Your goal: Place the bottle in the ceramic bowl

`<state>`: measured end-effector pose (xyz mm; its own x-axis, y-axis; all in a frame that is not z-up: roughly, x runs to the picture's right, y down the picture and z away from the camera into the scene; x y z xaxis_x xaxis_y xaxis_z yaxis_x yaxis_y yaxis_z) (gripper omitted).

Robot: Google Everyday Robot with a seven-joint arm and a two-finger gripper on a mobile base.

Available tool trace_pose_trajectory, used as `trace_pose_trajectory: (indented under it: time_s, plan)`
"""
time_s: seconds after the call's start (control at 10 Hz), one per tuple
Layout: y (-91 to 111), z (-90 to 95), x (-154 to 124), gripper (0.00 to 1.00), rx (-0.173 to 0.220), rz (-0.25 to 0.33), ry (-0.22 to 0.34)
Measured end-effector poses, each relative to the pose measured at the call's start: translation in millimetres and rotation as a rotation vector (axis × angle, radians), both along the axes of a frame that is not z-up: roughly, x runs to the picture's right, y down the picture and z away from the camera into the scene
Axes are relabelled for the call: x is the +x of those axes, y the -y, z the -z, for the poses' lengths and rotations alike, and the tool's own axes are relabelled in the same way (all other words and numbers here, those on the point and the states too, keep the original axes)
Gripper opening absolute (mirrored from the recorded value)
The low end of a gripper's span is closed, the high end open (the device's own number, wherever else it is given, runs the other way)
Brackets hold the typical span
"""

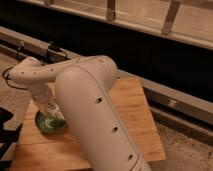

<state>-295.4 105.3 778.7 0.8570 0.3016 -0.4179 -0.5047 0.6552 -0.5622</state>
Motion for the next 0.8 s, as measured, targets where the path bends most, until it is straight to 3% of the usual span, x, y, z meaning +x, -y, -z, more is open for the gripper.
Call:
trace_pose_trajectory:
  time_s: [0.3,0.8]
  plan:
    - [-0.1,0.0,-0.2,0.76,0.000,0.000,0.000]
    - [-0.2,0.2,-0.4,0.80,0.000,0.000,0.000]
